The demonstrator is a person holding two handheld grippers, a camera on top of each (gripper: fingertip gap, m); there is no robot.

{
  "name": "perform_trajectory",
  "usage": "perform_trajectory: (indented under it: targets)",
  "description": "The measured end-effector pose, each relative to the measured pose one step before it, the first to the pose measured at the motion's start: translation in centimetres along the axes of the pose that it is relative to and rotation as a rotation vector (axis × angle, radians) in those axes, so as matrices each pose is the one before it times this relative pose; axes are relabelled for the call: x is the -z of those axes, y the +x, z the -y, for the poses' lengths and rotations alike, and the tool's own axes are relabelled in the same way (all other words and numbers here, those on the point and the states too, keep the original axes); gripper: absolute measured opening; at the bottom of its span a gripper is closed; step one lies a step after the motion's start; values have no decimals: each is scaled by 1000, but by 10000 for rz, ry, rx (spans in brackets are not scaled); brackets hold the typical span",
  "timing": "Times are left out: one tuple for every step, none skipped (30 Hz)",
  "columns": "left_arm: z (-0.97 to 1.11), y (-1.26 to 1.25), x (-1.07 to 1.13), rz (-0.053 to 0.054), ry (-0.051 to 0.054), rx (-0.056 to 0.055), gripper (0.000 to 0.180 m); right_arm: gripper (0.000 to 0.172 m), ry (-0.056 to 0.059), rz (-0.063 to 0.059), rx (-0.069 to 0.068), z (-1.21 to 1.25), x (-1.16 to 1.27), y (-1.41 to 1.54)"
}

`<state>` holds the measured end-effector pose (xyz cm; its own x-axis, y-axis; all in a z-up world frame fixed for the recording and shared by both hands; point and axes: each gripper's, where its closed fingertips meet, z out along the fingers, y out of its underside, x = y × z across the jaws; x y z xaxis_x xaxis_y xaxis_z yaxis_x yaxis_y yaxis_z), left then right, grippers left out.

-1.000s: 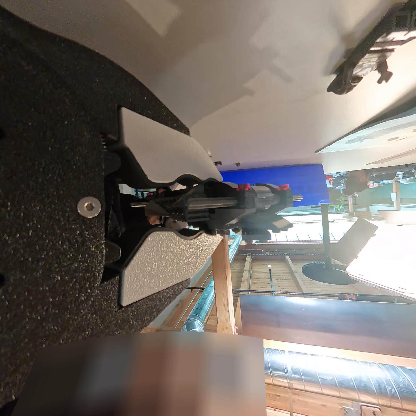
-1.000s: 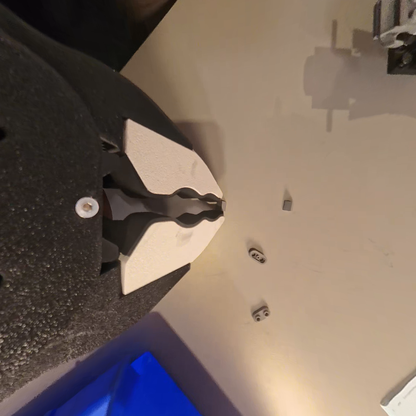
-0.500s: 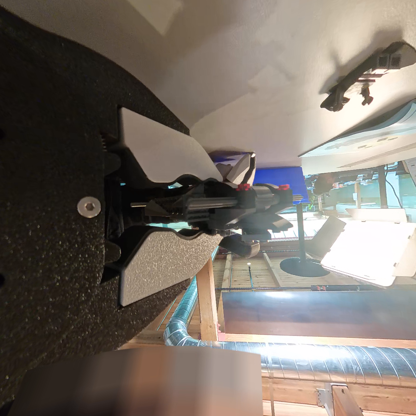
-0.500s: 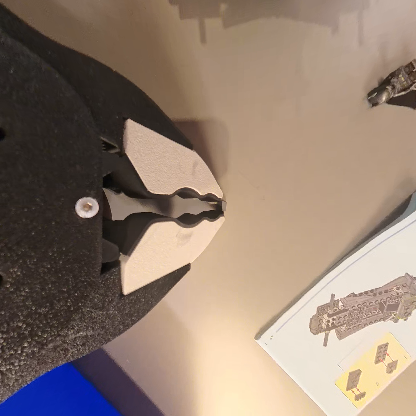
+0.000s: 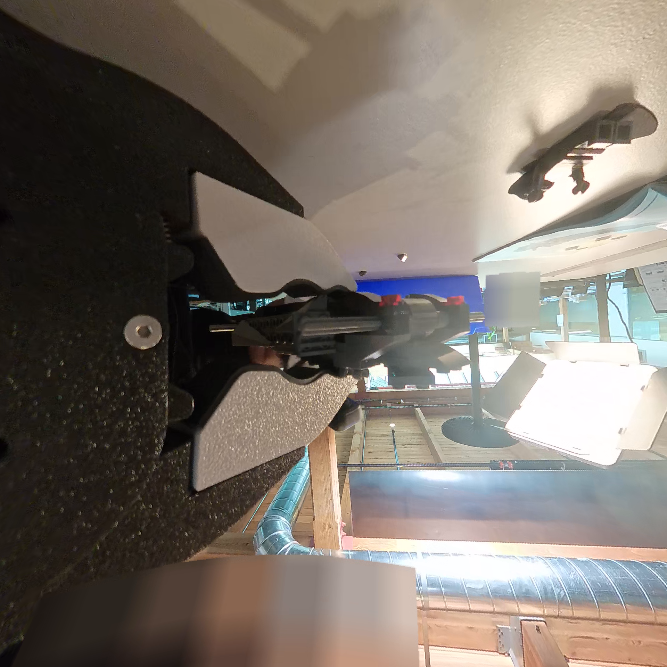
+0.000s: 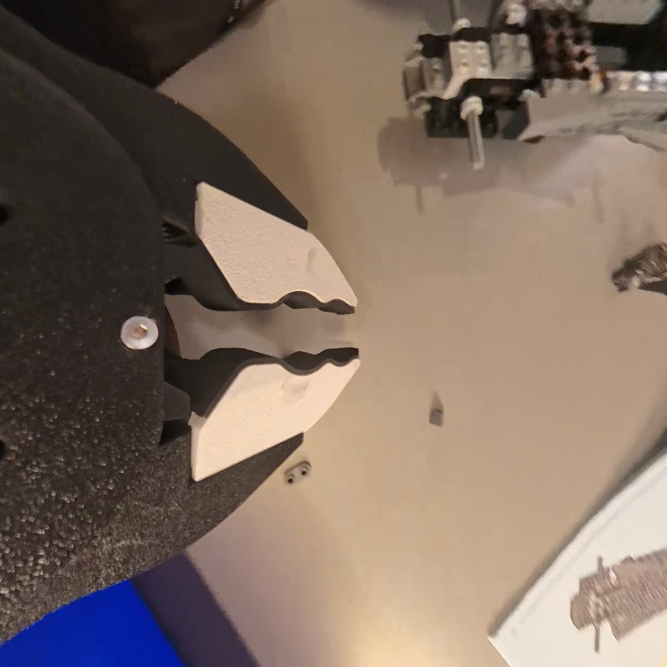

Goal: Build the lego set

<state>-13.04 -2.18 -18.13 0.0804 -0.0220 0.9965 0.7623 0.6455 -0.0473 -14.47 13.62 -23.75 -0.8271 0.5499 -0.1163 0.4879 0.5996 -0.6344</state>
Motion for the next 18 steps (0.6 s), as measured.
perform_trajectory:
  targets:
    - [6,-41,-75,0,-16,8,35,20,-113,-72,191,-424,-4,-492]
    - [-29,-30,-90,2,-29,0,35,20,-26,-65,145,-208,-57,-409]
    - [-46,-18,-120,4,-40,-5,35,20,-14,-60,66,-91,-133,-312]
    - [-60,-27,-135,4,-47,-1,35,20,-30,-64,21,-50,-191,-195]
    - [-86,-9,-141,0,-52,2,35,20,-54,-92,4,-72,-234,-79]
    - [-103,15,-129,-6,-55,-4,35,20,-93,-133,31,-122,-263,30]
    - [-104,6,-126,1,-50,-5,35,20,-155,-170,65,-236,-286,104]
    - [-111,9,-79,9,-41,-7,35,20,-154,-166,96,-226,-247,116]
    - [-108,22,-53,5,-31,-14,35,20,37,-113,64,46,-100,57]
    - [-92,11,-23,1,-21,-12,35,19,24,-70,-9,86,-69,70]
    - [-72,-26,4,9,-5,2,35,17,19,1,13,97,-80,26]
    - [-51,-72,32,21,11,27,35,11,15,-4,58,91,-88,74]
    - [-21,-82,50,14,20,28,35,8,31,-52,73,120,-82,197]
    - [-32,-79,58,8,18,21,35,8,20,-49,72,131,-96,279]
    - [-30,-104,56,19,13,21,35,8,-6,-69,50,134,-98,406]
    - [-19,-112,59,30,10,16,35,8,19,-97,40,230,-96,555]
    - [-24,-135,49,36,5,11,35,8,63,-133,7,328,-108,699]
    - [-25,-122,20,31,-4,10,35,8,60,-125,-42,366,-154,757]
